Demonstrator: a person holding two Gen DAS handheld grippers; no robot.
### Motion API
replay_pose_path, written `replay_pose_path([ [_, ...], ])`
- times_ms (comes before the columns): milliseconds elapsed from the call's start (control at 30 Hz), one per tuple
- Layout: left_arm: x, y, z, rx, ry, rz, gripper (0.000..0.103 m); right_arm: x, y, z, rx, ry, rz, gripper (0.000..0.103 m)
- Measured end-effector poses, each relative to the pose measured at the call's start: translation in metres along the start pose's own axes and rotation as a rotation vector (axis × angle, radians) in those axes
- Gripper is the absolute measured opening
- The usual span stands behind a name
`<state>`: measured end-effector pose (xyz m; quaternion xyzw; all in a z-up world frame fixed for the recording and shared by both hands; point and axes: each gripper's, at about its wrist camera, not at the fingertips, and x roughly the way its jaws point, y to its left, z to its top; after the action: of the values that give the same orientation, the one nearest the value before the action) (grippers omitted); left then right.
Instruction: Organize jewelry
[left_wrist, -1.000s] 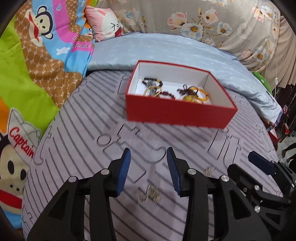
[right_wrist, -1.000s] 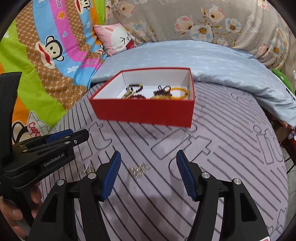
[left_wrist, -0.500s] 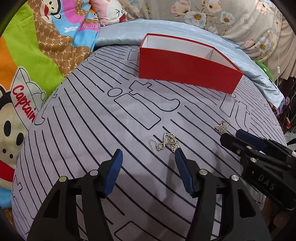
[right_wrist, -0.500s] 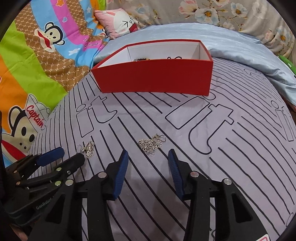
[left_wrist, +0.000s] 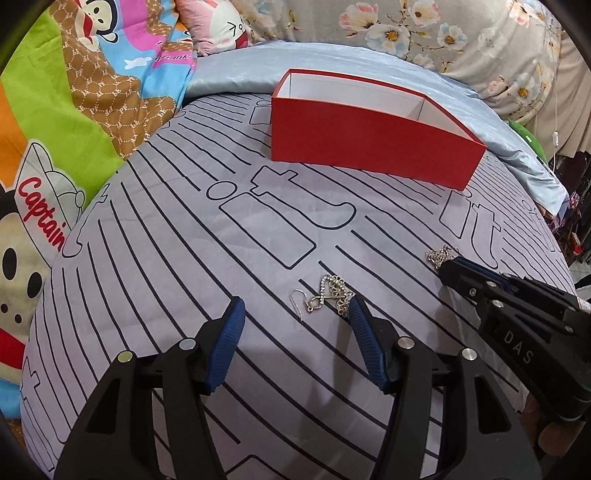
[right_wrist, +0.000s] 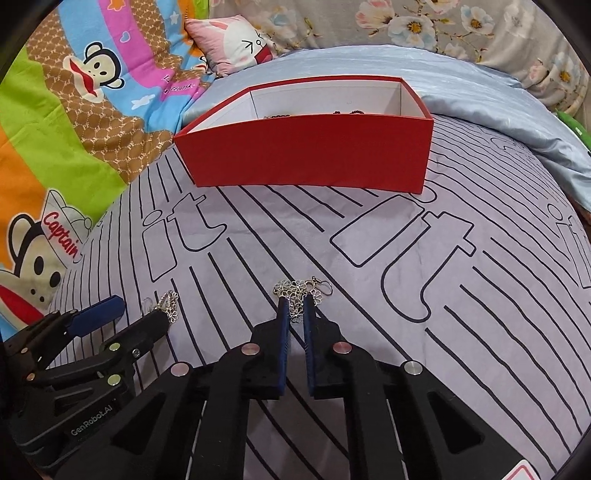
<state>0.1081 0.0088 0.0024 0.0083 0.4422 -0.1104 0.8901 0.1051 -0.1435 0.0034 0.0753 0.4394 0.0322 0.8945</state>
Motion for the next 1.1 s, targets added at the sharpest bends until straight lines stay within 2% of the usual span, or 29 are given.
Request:
replay_pose_path([
  [133, 0.002, -0.004, 0.001, 0.009, -0.011, -0.018, 0.053, -0.002, -0.003, -0.002, 0.011, -0.002, 0.004, 0.007],
  [300, 0.002, -0.011, 0.0, 0.033, -0.021, -0.049, 0.037, -0.009, -0.013, -0.007, 0.037, -0.004, 0.01, 0.007],
  [500, 0.002, -0.013, 0.0, 0.027, -0.015, -0.103, 0.01, -0.016, -0.02, -0.013, 0.064, -0.005, 0.016, 0.007],
  [733, 0.0, -0.014, 0.0, 0.018, -0.01, -0.117, 0.006, -0.023, -0.022, -0.015, 0.072, -0.011, 0.026, 0.007],
  [767, -0.001, -0.014, 0.0, 0.014, -0.01, -0.124, 0.001, -0.024, -0.022, -0.015, 0.072, -0.015, 0.027, 0.007],
  [1100, -0.012, -0.011, 0.004, 0.003, -0.025, -0.135, 0.001, -0.043, -0.021, -0.01, 0.073, -0.055, 0.038, 0.007],
])
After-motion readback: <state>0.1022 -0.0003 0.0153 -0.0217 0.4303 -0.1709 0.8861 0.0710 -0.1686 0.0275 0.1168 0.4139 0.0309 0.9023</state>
